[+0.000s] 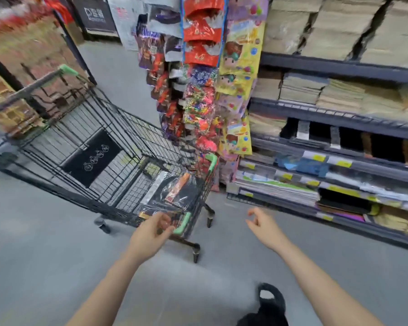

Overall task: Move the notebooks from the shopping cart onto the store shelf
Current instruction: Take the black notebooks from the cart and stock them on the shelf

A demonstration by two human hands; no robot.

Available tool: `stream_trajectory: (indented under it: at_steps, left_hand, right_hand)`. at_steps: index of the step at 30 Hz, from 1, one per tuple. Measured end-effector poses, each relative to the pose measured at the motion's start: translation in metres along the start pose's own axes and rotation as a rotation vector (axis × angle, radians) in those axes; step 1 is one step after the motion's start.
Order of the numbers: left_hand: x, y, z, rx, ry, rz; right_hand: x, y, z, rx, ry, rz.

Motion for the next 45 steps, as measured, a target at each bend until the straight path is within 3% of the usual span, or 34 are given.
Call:
stream_trajectory:
  at_steps: [6, 15, 23, 31, 37, 41, 45]
  left_hand:
    - [0.058, -0.051, -0.019, 0.011, -0.031, 0.054]
    - [0.097, -0.065, -0.115, 0.096, -0.034, 0.159]
    - [0.138, -0.080, -0.197, 0.188, -0.091, 0.167]
    - [0.239, -0.028, -0.301, 0.324, -0.173, 0.091]
    - [0.313, 0.061, -0.333, 0.605, -0.218, -0.033]
    - [0.354, 0.108, -0.340, 0.598, -0.142, -0.046]
    - [0.377, 0.140, -0.331, 0.552, -0.353, 0.108]
  right_hand:
    - [0.070, 0.059, 0.003, 0.022, 0.031, -0.069]
    - [0.141, 0.130, -0.071, 0.051, 0.083, -0.218]
    - [0.172, 0.182, -0.140, 0.102, 0.269, -0.230]
    - [0.145, 0.243, -0.203, -0.077, 0.578, -0.185]
    - [0.089, 0.313, -0.227, -0.256, 0.821, -0.085]
    - [0.050, 0.353, -0.241, -0.356, 0.921, -0.038]
    - [0.031, 0.370, -0.242, -0.384, 1.027, 0.018]
Point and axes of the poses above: each hand's wrist, its own z-axis away from the middle knuckle, its own y-axis out of the palm, x = y × z, the point moved 5 cm from there along -z, towards the middle knuckle, and after that the axes turned 6 degrees about -x, right-handed, at the moved point
